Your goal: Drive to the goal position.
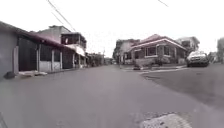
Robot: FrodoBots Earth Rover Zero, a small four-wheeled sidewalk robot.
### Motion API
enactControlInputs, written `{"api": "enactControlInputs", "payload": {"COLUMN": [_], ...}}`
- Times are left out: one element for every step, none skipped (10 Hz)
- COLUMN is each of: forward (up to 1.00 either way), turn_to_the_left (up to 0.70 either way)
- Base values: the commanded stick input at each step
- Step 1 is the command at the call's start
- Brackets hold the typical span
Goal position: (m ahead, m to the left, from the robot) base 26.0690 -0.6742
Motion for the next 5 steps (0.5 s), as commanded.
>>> {"api": "enactControlInputs", "payload": {"forward": [1.0,1.0,1.0,1.0,1.0], "turn_to_the_left": [0.0,0.0,0.0,0.0,0.0]}}
